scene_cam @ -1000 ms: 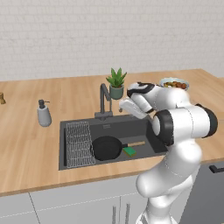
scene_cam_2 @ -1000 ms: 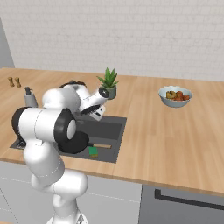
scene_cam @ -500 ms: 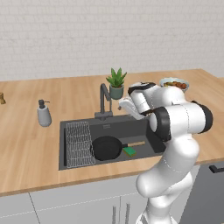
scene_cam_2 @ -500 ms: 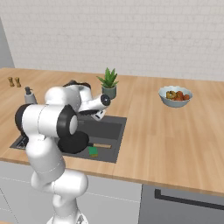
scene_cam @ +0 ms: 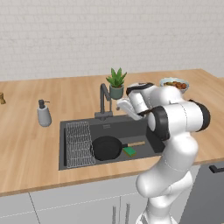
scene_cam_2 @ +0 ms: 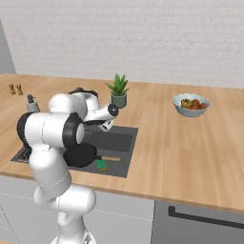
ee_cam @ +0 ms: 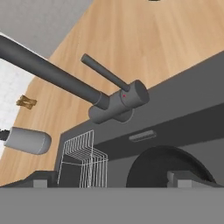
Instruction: Pick the pan and sponge and place them into the sink. Then turn on the water.
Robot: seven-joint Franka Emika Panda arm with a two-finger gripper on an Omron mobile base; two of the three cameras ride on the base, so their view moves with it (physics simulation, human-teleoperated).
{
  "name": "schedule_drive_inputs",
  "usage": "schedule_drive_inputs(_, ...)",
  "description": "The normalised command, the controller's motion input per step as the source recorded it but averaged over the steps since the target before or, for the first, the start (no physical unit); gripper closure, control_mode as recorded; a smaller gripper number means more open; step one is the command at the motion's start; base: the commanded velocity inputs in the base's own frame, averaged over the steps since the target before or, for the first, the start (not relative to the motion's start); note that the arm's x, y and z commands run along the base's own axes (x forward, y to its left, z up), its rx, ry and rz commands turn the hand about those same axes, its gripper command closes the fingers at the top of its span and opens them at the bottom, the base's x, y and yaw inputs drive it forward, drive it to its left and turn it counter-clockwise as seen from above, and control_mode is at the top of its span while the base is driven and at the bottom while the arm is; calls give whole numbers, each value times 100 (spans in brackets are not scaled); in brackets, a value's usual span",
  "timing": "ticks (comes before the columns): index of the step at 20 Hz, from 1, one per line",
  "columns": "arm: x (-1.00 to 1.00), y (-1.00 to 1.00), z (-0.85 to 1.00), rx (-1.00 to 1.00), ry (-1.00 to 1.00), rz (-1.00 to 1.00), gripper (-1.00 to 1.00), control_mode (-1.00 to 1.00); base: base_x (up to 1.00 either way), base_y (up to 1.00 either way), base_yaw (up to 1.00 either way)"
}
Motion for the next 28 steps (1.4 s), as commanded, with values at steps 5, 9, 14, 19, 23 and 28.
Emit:
schedule_drive_inputs(5,19,14,-9,0,0,0,-100,-100,0,0,0)
schedule_drive_inputs(9,26,1,-16,0,1,0,-100,-100,0,0,0)
schedule_drive_inputs(14,27,0,-20,0,0,0,-100,-100,0,0,0)
schedule_drive_inputs(19,26,6,-15,0,0,0,-100,-100,0,0,0)
schedule_drive_inputs(23,30,0,-15,0,0,0,-100,-100,0,0,0)
schedule_drive_inputs(28,35,0,-20,0,2,0,-100,-100,0,0,0)
